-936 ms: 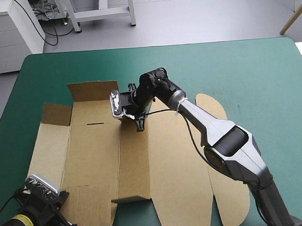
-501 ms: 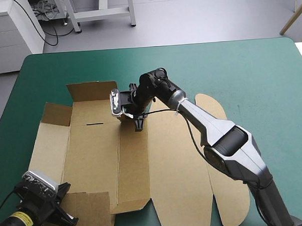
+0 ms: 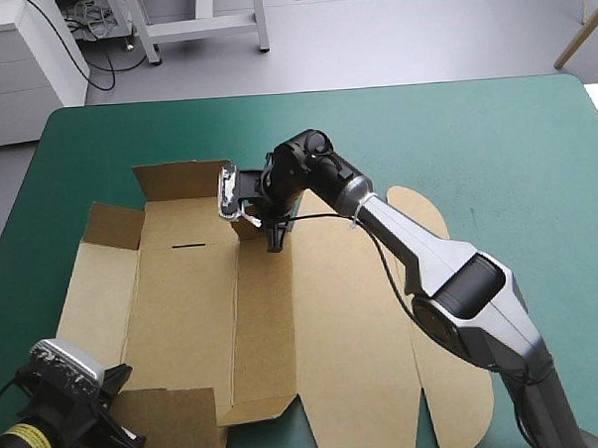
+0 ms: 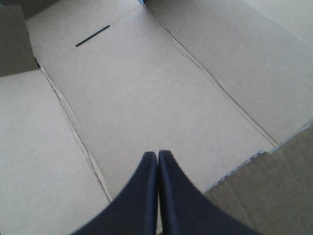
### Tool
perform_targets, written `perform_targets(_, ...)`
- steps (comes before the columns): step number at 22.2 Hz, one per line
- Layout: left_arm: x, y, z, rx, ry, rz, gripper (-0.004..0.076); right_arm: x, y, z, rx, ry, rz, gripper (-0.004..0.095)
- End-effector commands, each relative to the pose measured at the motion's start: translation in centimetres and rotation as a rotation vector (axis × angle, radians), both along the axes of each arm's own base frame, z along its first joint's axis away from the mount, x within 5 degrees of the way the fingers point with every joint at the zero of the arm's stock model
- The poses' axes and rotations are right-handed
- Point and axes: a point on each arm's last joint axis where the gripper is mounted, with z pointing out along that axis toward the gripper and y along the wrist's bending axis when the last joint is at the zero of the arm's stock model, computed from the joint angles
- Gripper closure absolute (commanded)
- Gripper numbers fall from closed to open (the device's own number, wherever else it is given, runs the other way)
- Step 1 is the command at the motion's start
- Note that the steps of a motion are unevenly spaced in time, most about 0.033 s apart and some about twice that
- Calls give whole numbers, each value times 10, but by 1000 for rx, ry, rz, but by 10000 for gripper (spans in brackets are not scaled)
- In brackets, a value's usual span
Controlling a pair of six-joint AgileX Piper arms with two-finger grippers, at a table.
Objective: Fold the box
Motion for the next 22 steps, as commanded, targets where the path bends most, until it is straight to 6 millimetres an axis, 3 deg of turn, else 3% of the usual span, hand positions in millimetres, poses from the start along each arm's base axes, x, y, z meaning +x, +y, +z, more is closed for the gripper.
perform_targets(1,-1,2,40,-38,-59,30,734,-11,-35,81,46,-195,-129,488)
perform_targets(4,3,6,53,5,7,95,734,-12,-59,103,32,-236,-243,524)
perform_targets(7,17,2,72,29,31,103,734,-13,-96,130,35,-266,-411,606)
perform_targets(9,29,-3,77,44,59,102,734,-10,-126,146,87,-265,-561,737)
perform_targets(11,42,-9,76,57,85,101,734,-8,-156,161,167,-249,-688,932)
perform_targets(14,56,-14,73,78,126,98,734,-9,-200,176,297,-190,-848,927)
perform_targets(18,64,-18,70,84,151,94,734,-24,-246,177,318,-140,-987,927)
perform_targets(22,66,-23,71,35,141,77,734,-74,-304,144,267,-4,-1189,927)
